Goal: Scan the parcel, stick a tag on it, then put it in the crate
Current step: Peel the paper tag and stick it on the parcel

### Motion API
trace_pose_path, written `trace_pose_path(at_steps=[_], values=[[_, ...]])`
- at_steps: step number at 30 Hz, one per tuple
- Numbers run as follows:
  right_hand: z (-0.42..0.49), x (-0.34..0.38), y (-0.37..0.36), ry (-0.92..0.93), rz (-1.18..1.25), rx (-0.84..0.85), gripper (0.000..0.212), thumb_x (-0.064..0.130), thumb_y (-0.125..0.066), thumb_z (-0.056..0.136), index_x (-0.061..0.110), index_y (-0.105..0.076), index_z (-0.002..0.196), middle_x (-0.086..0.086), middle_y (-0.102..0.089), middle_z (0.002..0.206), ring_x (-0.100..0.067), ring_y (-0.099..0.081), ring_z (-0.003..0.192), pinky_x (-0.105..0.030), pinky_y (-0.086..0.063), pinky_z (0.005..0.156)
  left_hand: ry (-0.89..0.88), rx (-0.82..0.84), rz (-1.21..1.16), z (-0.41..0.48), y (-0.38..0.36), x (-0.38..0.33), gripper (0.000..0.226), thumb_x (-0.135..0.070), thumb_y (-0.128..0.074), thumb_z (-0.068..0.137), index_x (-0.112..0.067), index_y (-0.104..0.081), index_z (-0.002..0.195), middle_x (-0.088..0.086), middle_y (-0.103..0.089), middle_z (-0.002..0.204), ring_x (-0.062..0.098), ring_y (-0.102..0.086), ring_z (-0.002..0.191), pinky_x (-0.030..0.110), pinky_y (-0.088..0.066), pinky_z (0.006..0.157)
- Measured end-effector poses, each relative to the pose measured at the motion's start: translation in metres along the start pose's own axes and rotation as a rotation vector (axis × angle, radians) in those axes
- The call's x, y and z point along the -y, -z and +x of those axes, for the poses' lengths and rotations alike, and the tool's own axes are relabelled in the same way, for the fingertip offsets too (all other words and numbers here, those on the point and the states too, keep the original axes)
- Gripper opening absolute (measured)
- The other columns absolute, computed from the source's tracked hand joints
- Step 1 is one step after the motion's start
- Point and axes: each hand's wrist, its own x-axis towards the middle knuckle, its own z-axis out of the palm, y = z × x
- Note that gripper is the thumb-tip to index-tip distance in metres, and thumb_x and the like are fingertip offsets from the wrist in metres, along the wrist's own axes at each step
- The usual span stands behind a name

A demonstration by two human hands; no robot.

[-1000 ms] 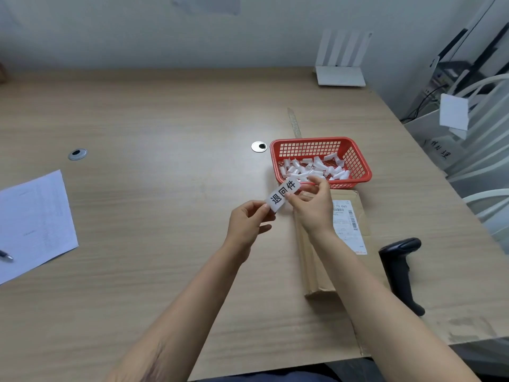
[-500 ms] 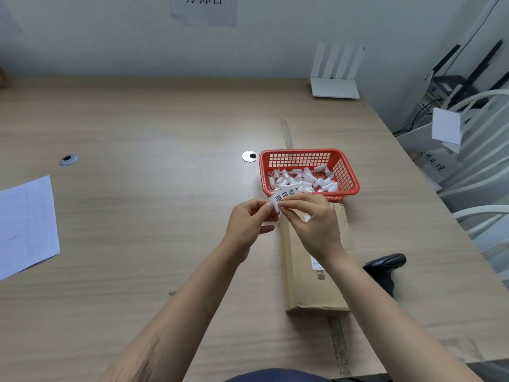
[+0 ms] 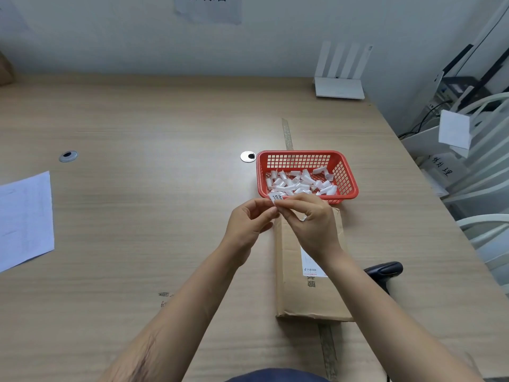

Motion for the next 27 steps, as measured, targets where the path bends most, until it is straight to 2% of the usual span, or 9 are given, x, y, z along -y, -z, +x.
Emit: trace_pose_path(at_steps=[3,7,17,19,22,23,27], values=[[-0.001,0.0,0.002,-0.001,0.004,0.005,0.019,0.022,-0.065,0.078,0.015,-0.073,0.093,-0.006,-0.073,0.082,-0.021,-0.065,0.077,-0.051,-0.053,0.066,-0.014,-0.008,0.004,0.001,-0.002,0.001,0.01,-0.011,-0.058,0.086,-0.019,-0.064,0.084,-0.001,-0.068,0.082,0.006,-0.065,0.076,0.024,-0.05,0.076],[0.001,0.0,0.004,0.005,0.03,0.001,0.025,0.03,-0.059,0.079,0.013,-0.072,0.093,-0.007,-0.073,0.083,-0.02,-0.065,0.077,-0.05,-0.054,0.067,-0.049,-0.01,0.022,0.0,-0.005,0.001,0.012,-0.011,-0.056,0.087,-0.019,-0.064,0.081,-0.001,-0.068,0.081,0.004,-0.066,0.075,0.023,-0.051,0.076],[-0.002,0.001,0.005,0.02,0.017,-0.002,0.019,0.019,-0.064,0.079,0.012,-0.072,0.094,-0.008,-0.072,0.082,-0.022,-0.065,0.076,-0.05,-0.053,0.065,-0.105,0.019,0.097,-0.004,-0.008,0.001,0.019,-0.013,-0.05,0.091,-0.021,-0.062,0.078,-0.004,-0.064,0.079,0.007,-0.061,0.079,0.022,-0.048,0.073],[-0.002,0.004,0.007,0.007,0.019,0.013,0.018,0.014,-0.066,0.078,0.01,-0.072,0.094,-0.008,-0.072,0.083,-0.021,-0.065,0.078,-0.042,-0.055,0.069,-0.108,0.031,0.108,-0.005,-0.009,0.0,0.019,-0.014,-0.048,0.091,-0.021,-0.062,0.08,-0.004,-0.064,0.08,0.007,-0.06,0.079,0.023,-0.048,0.074],[-0.001,0.007,0.01,-0.061,0.084,0.051,0.018,0.009,-0.069,0.077,0.007,-0.072,0.094,-0.005,-0.071,0.086,-0.014,-0.064,0.08,-0.014,-0.051,0.074,-0.107,0.039,0.116,-0.007,-0.01,-0.001,0.02,-0.014,-0.047,0.092,-0.021,-0.061,0.08,-0.004,-0.064,0.082,0.007,-0.06,0.08,0.022,-0.048,0.074],[-0.001,0.007,0.011,-0.096,0.114,0.072,0.019,0.009,-0.07,0.076,0.006,-0.071,0.095,-0.003,-0.07,0.087,-0.01,-0.063,0.079,-0.009,-0.049,0.073,-0.106,0.041,0.121,-0.008,-0.01,-0.002,0.019,-0.015,-0.048,0.092,-0.021,-0.061,0.079,-0.005,-0.064,0.082,0.006,-0.06,0.08,0.021,-0.047,0.073],[0.002,0.005,0.015,-0.201,0.238,0.131,0.02,0.011,-0.073,0.073,0.007,-0.072,0.093,-0.007,-0.073,0.088,-0.008,-0.065,0.079,-0.01,-0.05,0.073,-0.083,0.041,0.114,-0.011,-0.009,-0.003,0.018,-0.015,-0.05,0.091,-0.024,-0.061,0.079,-0.01,-0.061,0.079,-0.003,-0.059,0.073,0.015,-0.045,0.068]])
